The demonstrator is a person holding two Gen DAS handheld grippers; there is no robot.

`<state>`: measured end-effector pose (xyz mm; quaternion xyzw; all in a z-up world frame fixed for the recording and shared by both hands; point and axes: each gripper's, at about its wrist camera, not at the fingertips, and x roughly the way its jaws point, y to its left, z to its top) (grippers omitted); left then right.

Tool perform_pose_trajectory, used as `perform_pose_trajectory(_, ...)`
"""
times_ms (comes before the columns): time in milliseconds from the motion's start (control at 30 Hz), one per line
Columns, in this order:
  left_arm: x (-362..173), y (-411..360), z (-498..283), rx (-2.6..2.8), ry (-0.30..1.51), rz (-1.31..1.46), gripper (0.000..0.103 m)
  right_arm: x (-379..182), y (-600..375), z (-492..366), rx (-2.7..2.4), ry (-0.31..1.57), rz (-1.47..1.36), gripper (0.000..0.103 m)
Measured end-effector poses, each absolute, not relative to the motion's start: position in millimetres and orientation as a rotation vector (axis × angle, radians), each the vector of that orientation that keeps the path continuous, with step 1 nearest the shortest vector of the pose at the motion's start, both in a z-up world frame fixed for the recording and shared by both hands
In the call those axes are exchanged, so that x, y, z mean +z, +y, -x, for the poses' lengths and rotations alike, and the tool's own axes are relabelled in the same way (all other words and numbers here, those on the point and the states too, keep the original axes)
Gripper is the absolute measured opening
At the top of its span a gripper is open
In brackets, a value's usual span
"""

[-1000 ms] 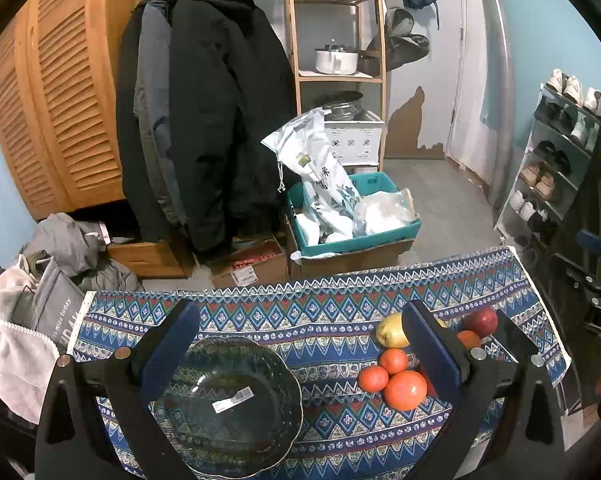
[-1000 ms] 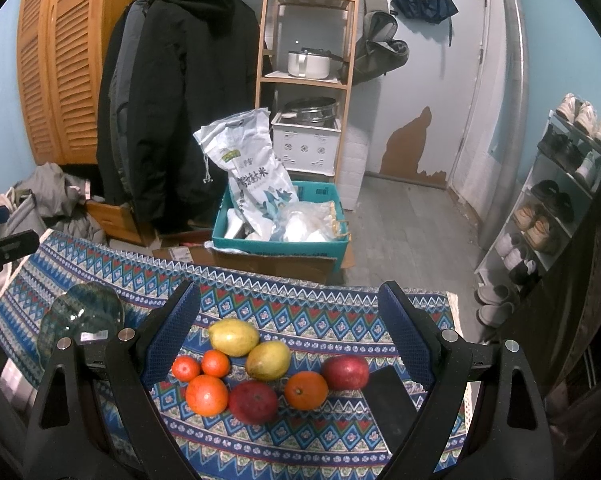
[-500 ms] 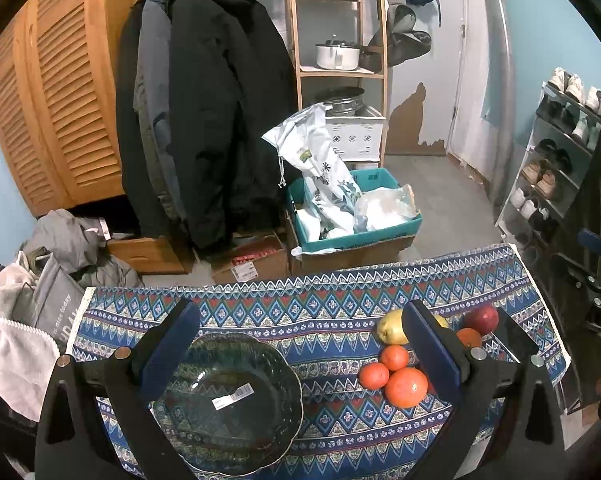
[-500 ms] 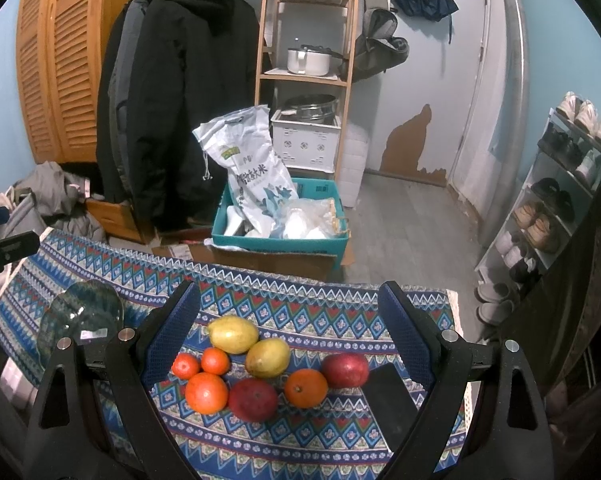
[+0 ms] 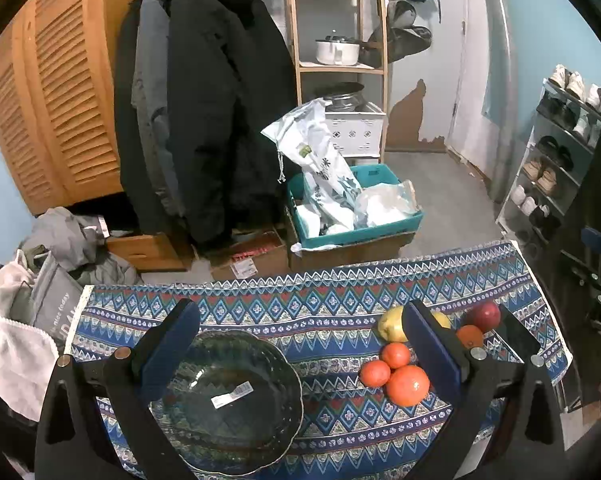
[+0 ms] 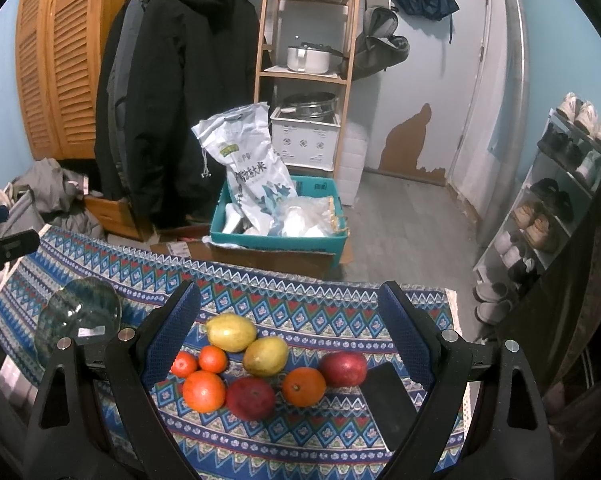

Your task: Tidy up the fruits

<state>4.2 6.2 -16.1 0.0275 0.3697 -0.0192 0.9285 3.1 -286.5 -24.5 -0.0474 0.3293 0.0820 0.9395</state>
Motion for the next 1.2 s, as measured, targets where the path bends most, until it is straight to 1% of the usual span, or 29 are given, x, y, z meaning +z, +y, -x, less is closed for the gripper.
perform_pose_trajectory(500,-45.9,-10.1,-23.2,-0.07,0.862,-0.081,0.102,-38.0,-301.2,-18.1,0.132,0.751,0.097,0.089)
perform_pose_trajectory(800,-69.5,-35.6,-36.5,-0.115,0.932,-0.142,0.103,-52.5,-313.7,-34.4,0.121,0.814,0.102,0.089)
perform_pose_trajectory(1000,-71.2,-48.3,-45.8,-0.159,0.966,-0.146,0.103,-63.4,-325.8,-48.6,0.12,0.866,0.113,0.089)
perform_pose_trajectory(1200,-61.1,-56.1,-59.7,-0.183,0.965,-0.179,0.103,-72.6,-339.4,-64.4,0.112,0.918,0.103,0.089)
